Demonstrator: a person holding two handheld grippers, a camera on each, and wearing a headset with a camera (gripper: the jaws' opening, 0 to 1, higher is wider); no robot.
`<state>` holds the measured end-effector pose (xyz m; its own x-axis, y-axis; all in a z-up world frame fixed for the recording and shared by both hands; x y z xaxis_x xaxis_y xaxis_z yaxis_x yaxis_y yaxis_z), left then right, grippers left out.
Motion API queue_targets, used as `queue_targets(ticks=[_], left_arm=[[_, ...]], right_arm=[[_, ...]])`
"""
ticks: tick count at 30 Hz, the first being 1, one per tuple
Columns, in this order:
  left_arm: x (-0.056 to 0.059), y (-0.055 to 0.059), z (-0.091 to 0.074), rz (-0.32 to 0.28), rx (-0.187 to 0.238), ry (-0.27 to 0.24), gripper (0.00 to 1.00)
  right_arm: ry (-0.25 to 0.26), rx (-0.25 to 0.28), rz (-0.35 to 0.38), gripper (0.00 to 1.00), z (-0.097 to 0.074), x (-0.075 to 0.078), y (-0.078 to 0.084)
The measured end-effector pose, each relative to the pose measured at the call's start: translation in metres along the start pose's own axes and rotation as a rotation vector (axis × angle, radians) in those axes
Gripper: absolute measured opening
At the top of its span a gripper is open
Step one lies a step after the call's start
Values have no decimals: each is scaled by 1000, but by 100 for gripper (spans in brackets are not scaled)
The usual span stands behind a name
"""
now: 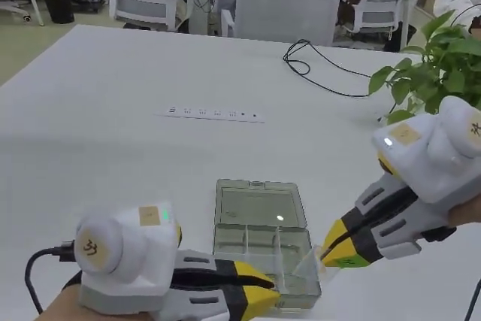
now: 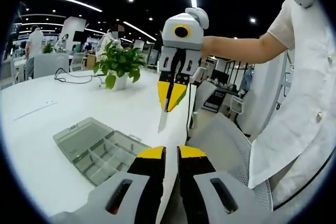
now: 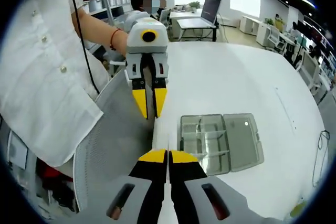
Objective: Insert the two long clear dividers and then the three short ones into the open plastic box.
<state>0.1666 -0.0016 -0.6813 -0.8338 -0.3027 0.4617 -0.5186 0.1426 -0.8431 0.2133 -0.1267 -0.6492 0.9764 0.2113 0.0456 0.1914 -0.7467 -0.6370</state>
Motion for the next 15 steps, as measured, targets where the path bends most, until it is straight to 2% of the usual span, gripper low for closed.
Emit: queue_targets(ticks=[8, 15], left_arm=[[-11, 8, -10, 5, -15, -66, 21], [-17, 16, -17, 20, -32, -108, 37]], right_arm=[[60, -72, -19, 3, 8, 22, 18], [69, -135, -49, 3, 19, 34, 28]])
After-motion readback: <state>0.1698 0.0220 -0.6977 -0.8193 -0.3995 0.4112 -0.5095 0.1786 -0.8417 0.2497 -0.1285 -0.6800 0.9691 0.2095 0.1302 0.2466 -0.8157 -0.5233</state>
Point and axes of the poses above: the centre of the closed fingertips' face, and the gripper's own axes: z roughly forward along the fingers, x roughly to its right, y roughly out of its underside, the point moved 5 cm from there along -z, roughly backward along the fingers, and after that the axes turned 13 degrees about -z, right-handed, at the moved point
